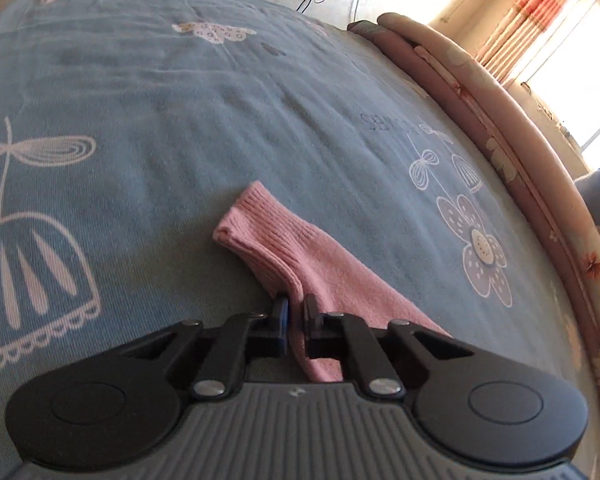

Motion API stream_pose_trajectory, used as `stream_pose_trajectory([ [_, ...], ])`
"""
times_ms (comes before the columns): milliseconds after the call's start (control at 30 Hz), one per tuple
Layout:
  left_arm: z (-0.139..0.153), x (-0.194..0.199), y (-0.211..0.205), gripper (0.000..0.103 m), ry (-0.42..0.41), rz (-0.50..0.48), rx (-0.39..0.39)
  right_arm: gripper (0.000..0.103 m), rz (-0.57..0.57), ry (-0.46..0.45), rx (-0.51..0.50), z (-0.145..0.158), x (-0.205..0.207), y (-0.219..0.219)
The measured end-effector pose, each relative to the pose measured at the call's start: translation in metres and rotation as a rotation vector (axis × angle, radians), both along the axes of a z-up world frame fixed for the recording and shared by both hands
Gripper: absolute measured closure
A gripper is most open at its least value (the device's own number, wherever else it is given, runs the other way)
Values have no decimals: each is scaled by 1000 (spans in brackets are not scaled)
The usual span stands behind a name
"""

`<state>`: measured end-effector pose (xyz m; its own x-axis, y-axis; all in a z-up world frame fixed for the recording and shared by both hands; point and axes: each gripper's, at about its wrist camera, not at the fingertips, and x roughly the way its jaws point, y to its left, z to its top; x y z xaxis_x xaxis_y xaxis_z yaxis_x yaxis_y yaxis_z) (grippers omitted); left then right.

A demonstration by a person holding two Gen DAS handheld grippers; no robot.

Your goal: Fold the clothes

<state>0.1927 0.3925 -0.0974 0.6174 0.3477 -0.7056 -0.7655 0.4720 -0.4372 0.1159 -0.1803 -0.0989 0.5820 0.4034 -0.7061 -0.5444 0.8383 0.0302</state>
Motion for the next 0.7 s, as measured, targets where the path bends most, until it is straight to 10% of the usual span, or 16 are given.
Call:
stream_pose_trajectory([
  [267, 33, 16, 10, 97, -3, -81, 238, 0, 6, -10, 1, -1, 0, 1],
  [500, 16, 1, 21, 71, 147, -22, 184, 0, 9, -12, -5, 0, -1, 1],
  [700, 53, 5, 8, 66, 157, -32, 298, 0, 8, -13, -9, 0, -1, 2],
])
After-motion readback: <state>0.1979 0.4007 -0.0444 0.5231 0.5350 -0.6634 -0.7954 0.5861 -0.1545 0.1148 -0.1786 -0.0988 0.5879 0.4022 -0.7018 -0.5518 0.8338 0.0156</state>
